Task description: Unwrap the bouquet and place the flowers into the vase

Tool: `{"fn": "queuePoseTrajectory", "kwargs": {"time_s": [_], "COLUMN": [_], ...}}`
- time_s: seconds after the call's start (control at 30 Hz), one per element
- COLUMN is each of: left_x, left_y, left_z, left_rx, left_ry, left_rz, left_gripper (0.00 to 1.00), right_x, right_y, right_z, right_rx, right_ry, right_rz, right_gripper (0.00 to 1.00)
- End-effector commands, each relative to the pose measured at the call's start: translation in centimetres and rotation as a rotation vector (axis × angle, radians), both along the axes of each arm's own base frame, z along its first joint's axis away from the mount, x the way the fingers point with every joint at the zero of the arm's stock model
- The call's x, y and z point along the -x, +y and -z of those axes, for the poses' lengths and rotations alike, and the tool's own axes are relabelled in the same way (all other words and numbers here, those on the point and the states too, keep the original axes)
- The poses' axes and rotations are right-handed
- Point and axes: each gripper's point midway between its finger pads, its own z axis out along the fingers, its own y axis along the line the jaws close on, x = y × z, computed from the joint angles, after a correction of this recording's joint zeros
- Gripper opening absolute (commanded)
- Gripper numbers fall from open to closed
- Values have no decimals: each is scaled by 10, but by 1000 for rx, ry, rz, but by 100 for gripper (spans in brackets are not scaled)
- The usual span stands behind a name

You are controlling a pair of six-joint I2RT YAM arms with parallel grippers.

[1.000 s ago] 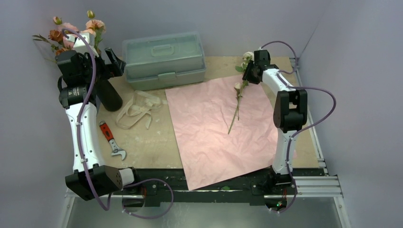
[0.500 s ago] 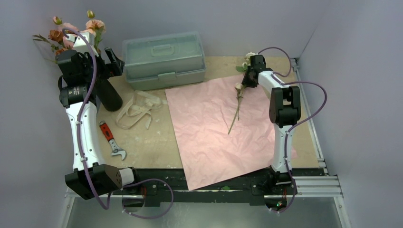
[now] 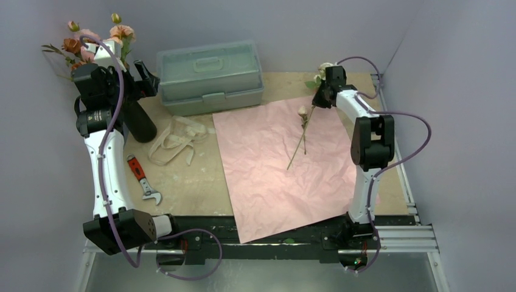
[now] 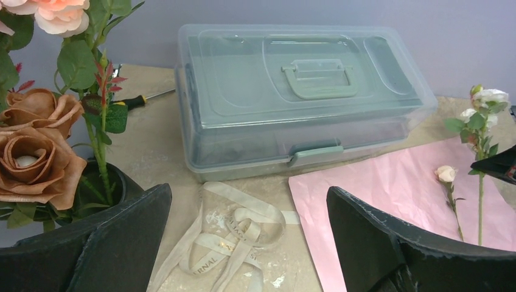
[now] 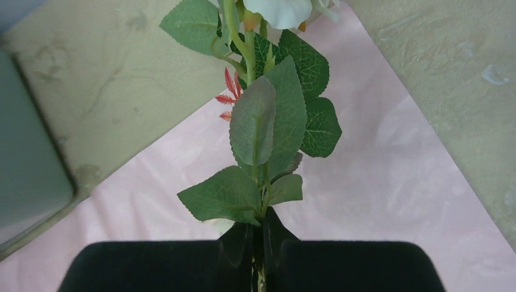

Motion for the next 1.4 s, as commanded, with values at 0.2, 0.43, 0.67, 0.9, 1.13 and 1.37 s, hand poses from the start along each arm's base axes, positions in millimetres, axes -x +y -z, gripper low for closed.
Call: {"fn": "queuePoseTrajectory", "kwargs": {"time_s": [0.2,0.43,0.67,0.9,1.13,1.37], "left_x": [-14,-16,-12,-7,1,8], "left_y": [-20,-63,-91,-134,-202,-260], "left_z": [-38,-54,-68,-67,-52,-48], "left_rx": [20,193,364,423,423,437], "left_ry": [-98,-117,-139,-108,-65,-73], "left_rz": [131,382,548,723,886,1008], "left_gripper": [100,98,92,92,96,90], "right_x": [12,49,103,150,187,216], "right_y": [24,70,129,186,238,272], "right_z": [-134,-216,-270,-299,-316,-329], "right_rx": [-165,-297,-431,-533,-676,-756], "right_ry": [-284,-574,-745,-828,-844,-858], "right_rz": [-73,-369,-662,-868,-1001,-1076], "right_gripper": [0,0,0,0,0,0]}}
